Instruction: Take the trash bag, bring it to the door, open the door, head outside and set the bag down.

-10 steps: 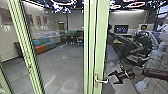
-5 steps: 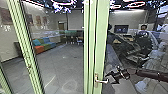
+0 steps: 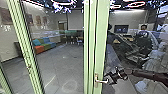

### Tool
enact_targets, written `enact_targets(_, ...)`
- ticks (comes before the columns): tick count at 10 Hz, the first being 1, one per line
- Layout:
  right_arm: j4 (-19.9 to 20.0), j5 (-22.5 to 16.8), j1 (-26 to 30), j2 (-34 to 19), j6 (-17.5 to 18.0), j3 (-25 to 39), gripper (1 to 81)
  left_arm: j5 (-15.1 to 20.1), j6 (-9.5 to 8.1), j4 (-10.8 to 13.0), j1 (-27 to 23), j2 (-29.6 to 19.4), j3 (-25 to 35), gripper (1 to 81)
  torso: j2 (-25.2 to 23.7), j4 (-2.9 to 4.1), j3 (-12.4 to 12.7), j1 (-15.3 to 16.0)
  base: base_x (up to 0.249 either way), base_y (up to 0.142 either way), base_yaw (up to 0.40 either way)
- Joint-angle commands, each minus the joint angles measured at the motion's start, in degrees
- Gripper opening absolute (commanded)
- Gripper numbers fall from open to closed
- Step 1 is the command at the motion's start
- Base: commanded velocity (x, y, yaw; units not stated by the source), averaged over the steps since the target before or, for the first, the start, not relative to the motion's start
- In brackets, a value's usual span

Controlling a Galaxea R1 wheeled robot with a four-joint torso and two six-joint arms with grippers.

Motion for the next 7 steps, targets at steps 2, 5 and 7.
enact_targets(2,0.0,-4.6,9.1,4.4,1.3,-6.3,81.1,4.7,-0.17,-0.8,-3.5,-0.4,0.8,1.0,0.0,0.00,0.0,0.0,0.000,0.000,0.000)
enact_targets(5,-1.0,-5.0,7.9,7.1,1.2,-10.4,81.1,4.7,-0.17,-0.7,-3.5,-0.4,0.8,1.0,0.0,0.00,0.0,0.0,0.000,0.000,0.000)
enact_targets(7,-1.5,-5.3,6.7,8.6,1.3,-12.1,81.1,4.7,-0.08,-0.6,-3.5,-0.2,0.8,1.0,0.0,0.00,0.0,0.0,0.000,0.000,0.000)
